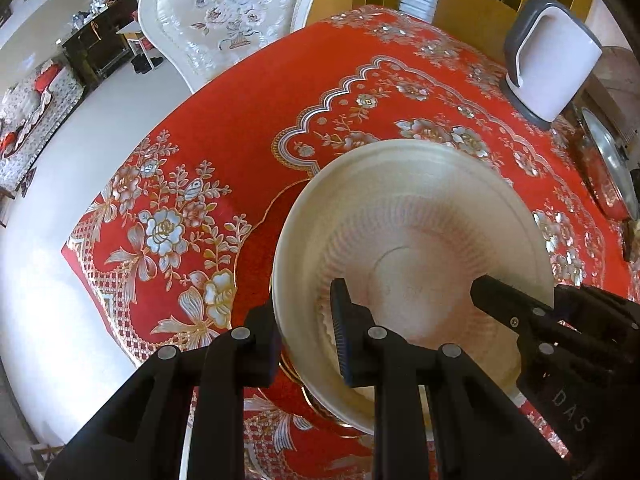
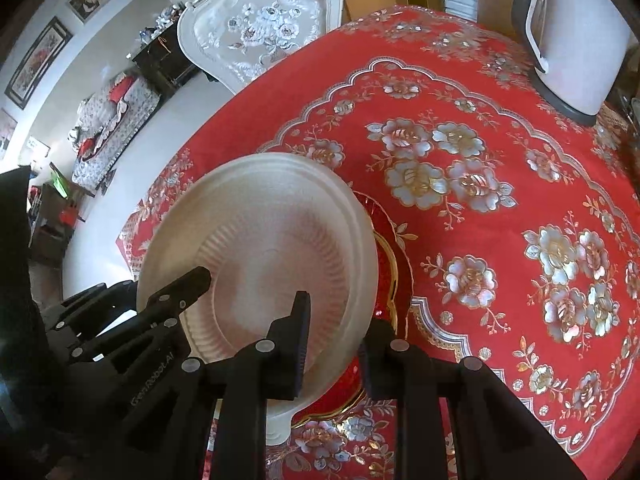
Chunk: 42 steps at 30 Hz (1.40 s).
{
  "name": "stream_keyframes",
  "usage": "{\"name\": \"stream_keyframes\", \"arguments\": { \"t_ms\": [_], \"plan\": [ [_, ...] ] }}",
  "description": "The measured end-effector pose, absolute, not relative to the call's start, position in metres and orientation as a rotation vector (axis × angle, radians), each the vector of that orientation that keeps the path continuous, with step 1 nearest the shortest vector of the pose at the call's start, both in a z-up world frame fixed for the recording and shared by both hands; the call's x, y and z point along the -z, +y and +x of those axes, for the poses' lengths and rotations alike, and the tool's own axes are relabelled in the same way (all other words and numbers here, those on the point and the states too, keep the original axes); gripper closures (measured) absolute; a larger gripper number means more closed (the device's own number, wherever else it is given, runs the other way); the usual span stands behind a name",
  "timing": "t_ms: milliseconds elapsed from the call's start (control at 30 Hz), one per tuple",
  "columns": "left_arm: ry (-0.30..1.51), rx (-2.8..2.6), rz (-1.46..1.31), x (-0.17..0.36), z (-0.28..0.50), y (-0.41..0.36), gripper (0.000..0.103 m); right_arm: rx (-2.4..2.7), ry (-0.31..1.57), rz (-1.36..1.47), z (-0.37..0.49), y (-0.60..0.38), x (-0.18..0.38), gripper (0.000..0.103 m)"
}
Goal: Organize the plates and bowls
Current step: 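Lift and carry the cream plastic bowl over the stack by the chair, then lower the cream plastic bowl onto the red glass plate and open both grippers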
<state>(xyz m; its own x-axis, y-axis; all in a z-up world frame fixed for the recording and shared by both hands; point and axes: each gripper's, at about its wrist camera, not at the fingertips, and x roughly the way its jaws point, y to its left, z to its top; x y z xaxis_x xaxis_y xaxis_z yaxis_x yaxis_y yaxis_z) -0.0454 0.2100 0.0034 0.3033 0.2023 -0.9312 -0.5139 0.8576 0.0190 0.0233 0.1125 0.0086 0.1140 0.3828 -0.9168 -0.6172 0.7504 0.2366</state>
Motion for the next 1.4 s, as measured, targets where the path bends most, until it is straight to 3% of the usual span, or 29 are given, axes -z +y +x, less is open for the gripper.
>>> {"name": "stream_keyframes", "arguments": {
  "t_ms": [167,267,367,1100,1200,1267,1400],
  "plan": [
    [1.172,-0.481,-0.301,-0.002,-0.042,0.209,0.083,-0.739,1.279,-0.216,0.026,0.111,-0.004,0.076],
    [1.176,-0.478,-0.302,0.0,-0.041,0.208,0.083,-0.748,1.281,-0.205,0.026,0.11,-0.007,0.064],
    [1.171,-0.481,-0.304,0.0,-0.042,0.208,0.083,-0.748,1.271,-0.216,0.024,0.11,-0.01,0.061],
    [1.13,-0.499,-0.309,-0.021,-0.043,0.209,0.083,-0.717,1.228,-0.176,0.025,0.085,-0.036,0.056],
    [1.124,-0.499,-0.29,-0.025,-0.042,0.204,0.071,-0.714,1.219,-0.176,0.023,0.083,-0.038,0.052],
    [1.114,-0.496,-0.272,-0.028,-0.041,0.199,0.054,-0.709,1.216,-0.171,0.023,0.08,-0.039,0.052],
    [1.101,-0.491,-0.258,-0.033,-0.04,0.194,0.054,-0.694,1.212,-0.159,0.025,0.073,-0.041,0.05]
  ]
}}
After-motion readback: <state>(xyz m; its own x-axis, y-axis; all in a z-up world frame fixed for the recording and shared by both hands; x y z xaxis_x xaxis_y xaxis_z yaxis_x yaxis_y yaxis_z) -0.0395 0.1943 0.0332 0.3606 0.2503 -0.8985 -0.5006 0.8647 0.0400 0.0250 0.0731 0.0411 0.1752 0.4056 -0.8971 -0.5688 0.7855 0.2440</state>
